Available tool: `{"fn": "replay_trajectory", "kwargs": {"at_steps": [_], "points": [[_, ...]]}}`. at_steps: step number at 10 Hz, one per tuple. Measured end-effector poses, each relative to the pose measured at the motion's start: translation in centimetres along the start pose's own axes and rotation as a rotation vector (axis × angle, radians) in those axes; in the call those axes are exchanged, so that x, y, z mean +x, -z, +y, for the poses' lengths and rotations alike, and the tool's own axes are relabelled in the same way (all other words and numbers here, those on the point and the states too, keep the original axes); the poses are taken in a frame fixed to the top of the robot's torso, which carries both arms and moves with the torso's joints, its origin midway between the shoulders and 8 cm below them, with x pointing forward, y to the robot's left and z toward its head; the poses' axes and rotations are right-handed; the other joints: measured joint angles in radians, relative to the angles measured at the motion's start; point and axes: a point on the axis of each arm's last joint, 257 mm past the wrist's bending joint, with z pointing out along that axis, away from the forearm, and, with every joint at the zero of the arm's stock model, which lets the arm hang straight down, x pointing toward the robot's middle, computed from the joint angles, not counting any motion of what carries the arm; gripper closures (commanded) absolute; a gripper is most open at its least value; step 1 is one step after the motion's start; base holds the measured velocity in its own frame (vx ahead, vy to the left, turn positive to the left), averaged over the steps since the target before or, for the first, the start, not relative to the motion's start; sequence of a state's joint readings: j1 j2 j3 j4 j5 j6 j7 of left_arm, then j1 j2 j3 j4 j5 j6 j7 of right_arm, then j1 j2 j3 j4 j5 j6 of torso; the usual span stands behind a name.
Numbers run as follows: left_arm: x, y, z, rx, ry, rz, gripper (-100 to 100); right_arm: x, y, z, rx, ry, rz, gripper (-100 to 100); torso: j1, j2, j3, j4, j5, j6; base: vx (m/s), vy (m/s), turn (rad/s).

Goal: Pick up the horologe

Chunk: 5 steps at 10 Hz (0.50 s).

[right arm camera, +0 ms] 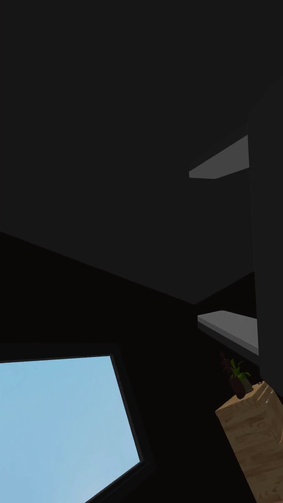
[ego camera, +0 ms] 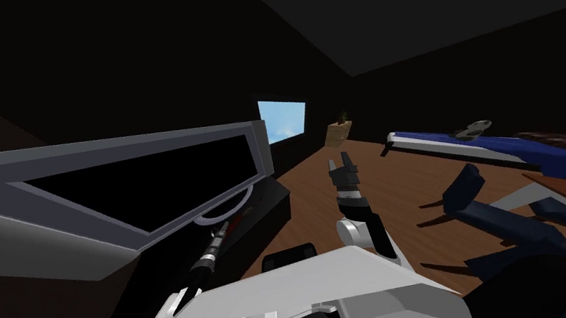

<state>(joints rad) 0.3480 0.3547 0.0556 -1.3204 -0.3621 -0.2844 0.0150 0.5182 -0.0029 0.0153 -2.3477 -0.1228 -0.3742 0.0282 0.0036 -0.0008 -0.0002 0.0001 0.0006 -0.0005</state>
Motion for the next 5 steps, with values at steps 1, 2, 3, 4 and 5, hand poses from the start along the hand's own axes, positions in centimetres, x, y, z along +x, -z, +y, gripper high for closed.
{"fn": "replay_trajectory", "kwargs": {"at_steps": [1, 2, 3, 4, 5], "points": [[0.0, 0.1, 1.1, -0.023, -0.008, 0.006, -100, 0.0, 0.0, 0.0, 0.0, 0.0, 0.0, 0, 0.0, 0.0, 0.0, 0.0, 0.0, -0.001, 0.0, 0.012, 0.029], [0.5, 0.3, 1.9, -0.038, -0.008, 0.012, -100, 0.0, 0.0, 0.0, 0.0, 0.0, 0.0, 0, -0.001, -0.001, 0.0, 0.0, 0.0, -0.001, 0.005, 0.014, -0.282], [0.4, 0.5, 3.1, -0.061, -0.029, 0.02, -100, 0.0, 0.0, 0.0, 0.0, 0.0, 0.0, 0, -0.001, -0.001, 0.0, 0.0, 0.0, 0.0, 0.004, 0.026, -0.146], [0.4, 0.7, 4.2, -0.085, -0.038, 0.028, -100, 0.0, 0.0, 0.0, 0.0, 0.0, 0.0, 0, 0.0, -0.001, -0.001, 0.0, 0.0, -0.001, -0.001, 0.016, 0.035], [0.7, 0.8, 5.1, -0.103, -0.038, 0.034, -100, 0.0, 0.0, 0.0, 0.0, 0.0, 0.0, 0, -0.001, -0.001, -0.001, 0.0, 0.0, -0.001, 0.004, 0.02, -0.205]]}}
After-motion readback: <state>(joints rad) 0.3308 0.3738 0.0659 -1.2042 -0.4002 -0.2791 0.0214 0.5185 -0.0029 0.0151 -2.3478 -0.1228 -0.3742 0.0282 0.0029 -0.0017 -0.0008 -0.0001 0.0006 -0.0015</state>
